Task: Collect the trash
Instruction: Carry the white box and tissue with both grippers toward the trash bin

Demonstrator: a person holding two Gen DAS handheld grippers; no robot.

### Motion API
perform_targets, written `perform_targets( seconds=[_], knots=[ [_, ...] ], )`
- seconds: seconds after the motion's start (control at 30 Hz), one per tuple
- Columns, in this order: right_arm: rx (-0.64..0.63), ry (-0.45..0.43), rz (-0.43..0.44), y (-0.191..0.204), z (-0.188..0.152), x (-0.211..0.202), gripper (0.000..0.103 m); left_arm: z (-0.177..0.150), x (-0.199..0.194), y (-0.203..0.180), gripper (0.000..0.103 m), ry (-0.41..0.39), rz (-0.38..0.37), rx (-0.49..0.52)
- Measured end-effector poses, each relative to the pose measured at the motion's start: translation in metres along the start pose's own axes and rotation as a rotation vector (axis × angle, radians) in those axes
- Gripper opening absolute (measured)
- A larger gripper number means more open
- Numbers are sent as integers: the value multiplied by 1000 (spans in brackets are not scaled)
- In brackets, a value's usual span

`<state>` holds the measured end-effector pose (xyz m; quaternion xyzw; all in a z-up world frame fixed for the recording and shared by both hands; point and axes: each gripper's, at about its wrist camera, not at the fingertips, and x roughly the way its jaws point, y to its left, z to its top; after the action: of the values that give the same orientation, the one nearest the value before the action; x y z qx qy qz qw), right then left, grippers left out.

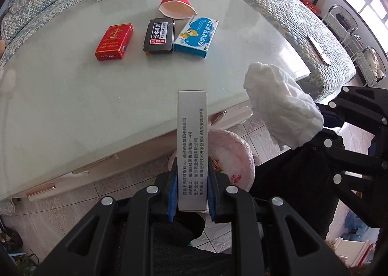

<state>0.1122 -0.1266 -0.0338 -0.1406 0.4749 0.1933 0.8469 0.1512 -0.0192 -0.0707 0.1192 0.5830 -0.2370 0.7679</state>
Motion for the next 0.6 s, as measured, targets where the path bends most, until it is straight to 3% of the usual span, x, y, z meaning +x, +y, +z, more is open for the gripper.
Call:
perform_targets(
  seconds=[0.6],
  knots=[
    [33, 100, 21, 5, -46, 52, 11, -33, 70, -16, 20, 72, -14, 37]
  ],
)
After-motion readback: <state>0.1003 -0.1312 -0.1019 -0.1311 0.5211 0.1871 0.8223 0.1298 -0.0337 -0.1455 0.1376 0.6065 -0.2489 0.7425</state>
